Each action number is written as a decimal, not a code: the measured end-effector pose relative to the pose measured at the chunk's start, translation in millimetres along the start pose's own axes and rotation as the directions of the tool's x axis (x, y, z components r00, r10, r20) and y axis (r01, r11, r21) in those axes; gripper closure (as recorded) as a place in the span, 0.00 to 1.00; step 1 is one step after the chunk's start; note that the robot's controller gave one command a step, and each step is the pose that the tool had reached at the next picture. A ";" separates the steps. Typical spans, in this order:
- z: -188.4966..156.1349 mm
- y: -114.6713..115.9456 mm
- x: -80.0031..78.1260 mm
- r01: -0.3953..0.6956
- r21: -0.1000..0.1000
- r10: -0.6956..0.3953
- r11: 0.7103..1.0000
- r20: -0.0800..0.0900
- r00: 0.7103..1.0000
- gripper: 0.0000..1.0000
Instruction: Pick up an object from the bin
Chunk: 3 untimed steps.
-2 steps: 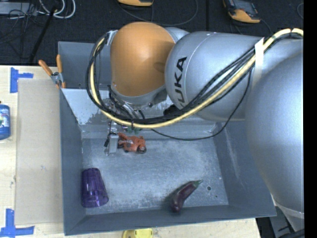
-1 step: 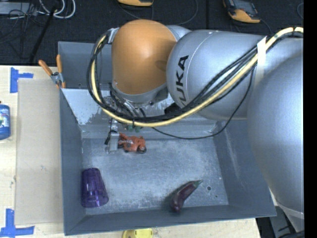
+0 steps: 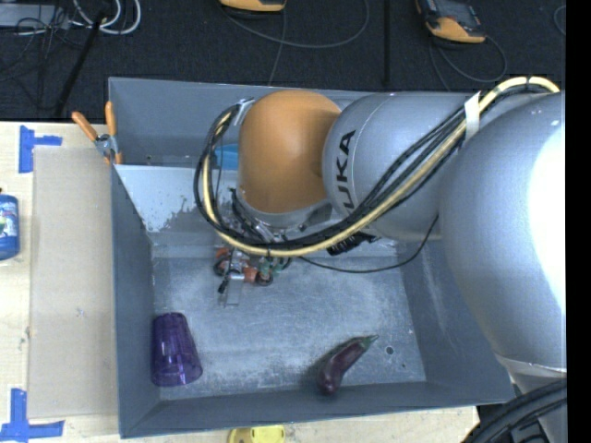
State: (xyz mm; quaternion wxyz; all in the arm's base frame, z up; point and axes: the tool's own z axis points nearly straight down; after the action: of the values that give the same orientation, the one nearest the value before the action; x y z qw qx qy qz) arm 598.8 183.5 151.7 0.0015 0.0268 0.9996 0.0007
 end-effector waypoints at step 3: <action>79.4 -52.7 -20.1 0.061 0.000 -0.061 0.998 0.002 0.998 0.00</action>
Offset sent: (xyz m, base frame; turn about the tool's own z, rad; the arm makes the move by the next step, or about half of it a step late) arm 0.0111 -0.0503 0.0065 0.1336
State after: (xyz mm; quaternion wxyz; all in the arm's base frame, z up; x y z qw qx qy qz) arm 616.2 130.0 72.3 0.0023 -0.0039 1.0000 0.0008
